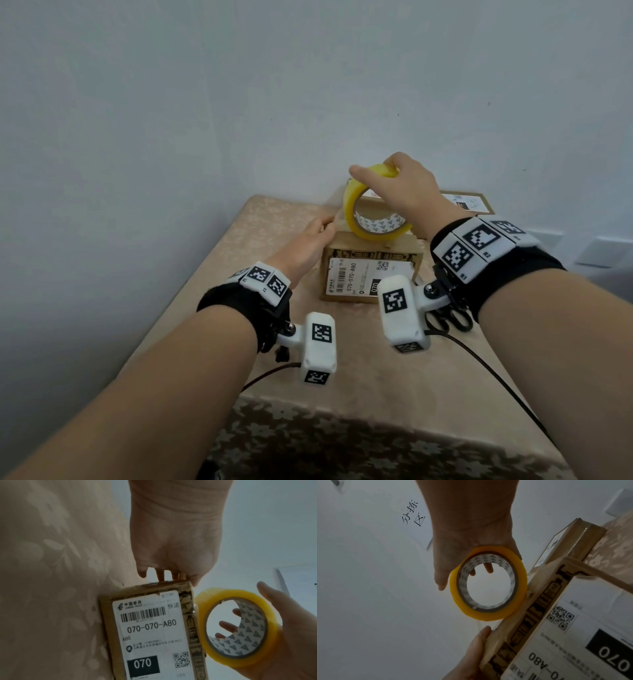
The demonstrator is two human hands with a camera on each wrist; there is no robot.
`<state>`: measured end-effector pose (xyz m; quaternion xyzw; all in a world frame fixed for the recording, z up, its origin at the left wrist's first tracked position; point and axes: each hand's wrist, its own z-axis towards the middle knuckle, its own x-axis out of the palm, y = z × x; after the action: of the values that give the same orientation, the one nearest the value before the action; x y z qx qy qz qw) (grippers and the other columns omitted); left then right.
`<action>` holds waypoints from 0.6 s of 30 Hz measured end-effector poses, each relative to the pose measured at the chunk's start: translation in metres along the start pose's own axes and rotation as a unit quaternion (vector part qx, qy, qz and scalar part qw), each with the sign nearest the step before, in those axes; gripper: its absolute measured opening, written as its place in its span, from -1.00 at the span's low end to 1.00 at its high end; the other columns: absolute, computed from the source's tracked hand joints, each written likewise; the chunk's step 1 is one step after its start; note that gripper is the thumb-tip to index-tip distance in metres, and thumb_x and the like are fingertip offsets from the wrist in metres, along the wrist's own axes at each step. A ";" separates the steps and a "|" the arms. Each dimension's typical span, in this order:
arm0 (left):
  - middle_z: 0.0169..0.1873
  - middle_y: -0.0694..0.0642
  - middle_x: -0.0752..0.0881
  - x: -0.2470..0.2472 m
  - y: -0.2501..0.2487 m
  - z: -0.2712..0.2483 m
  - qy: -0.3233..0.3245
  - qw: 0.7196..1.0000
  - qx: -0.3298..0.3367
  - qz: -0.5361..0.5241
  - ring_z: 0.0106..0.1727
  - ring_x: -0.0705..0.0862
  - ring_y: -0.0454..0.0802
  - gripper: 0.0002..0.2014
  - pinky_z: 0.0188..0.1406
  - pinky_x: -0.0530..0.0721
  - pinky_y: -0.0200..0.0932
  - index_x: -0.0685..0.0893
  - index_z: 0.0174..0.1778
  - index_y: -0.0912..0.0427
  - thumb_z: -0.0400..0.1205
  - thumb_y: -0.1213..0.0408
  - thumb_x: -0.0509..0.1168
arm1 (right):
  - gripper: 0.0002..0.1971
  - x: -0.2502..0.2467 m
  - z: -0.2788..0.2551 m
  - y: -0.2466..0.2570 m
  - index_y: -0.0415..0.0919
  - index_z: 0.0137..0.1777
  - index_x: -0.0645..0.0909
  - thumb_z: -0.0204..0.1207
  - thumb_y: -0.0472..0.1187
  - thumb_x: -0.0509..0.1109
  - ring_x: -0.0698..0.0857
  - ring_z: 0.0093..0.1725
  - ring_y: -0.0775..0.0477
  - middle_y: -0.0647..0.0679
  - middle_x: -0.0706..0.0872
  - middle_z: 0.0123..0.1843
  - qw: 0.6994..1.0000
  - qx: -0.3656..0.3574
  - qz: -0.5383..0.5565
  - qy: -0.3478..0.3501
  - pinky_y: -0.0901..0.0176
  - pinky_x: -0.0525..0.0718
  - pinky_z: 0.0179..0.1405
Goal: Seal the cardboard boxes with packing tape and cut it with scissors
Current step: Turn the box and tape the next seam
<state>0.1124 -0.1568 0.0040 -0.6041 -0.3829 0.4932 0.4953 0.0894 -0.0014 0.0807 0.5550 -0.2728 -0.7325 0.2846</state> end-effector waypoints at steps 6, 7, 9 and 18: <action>-0.01 -0.04 0.55 0.005 -0.001 0.010 -0.054 0.998 -0.010 -0.011 -0.17 0.48 -0.29 -0.69 -0.49 0.45 -0.58 0.41 0.42 0.10 0.79 0.19 -0.06 | -0.37 0.003 0.006 -0.004 -0.19 0.37 0.46 0.47 0.25 0.35 0.53 0.08 -0.07 -0.02 0.52 0.08 1.000 0.014 0.007 -0.012 0.11 0.44 -0.04; 0.02 -0.01 0.54 0.005 -0.002 0.011 -0.058 0.998 -0.012 0.000 -0.20 0.46 -0.31 -0.69 -0.49 0.45 -0.55 0.40 0.41 0.11 0.79 0.17 -0.04 | -0.40 0.005 0.007 -0.003 -0.20 0.35 0.46 0.47 0.22 0.35 0.54 0.07 -0.08 -0.03 0.54 0.07 1.000 0.012 0.000 -0.015 0.11 0.45 -0.07; 0.07 0.00 0.55 0.005 -0.001 0.013 -0.061 0.998 -0.016 0.026 -0.21 0.46 -0.34 -0.69 -0.43 0.43 -0.46 0.41 0.37 0.07 0.77 0.07 -0.01 | -0.43 0.007 0.008 -0.001 -0.22 0.31 0.48 0.47 0.19 0.34 0.58 0.07 -0.11 -0.05 0.56 0.04 0.999 0.003 -0.026 -0.024 0.09 0.47 -0.10; 0.13 0.07 0.55 -0.003 -0.001 0.027 -0.065 0.992 -0.023 0.110 -0.17 0.51 -0.17 -0.68 -0.34 0.43 -0.28 0.44 0.36 0.17 0.72 0.13 0.16 | -0.39 -0.003 0.008 0.005 -0.19 0.34 0.45 0.44 0.22 0.33 0.49 0.26 -0.29 -0.18 0.53 0.23 0.960 -0.057 -0.272 -0.029 -0.06 0.45 0.00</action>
<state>0.0853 -0.1534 0.0054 -0.6205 -0.3566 0.5741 0.3979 0.0831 -0.0017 0.0877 0.5697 -0.0771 -0.8123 0.0980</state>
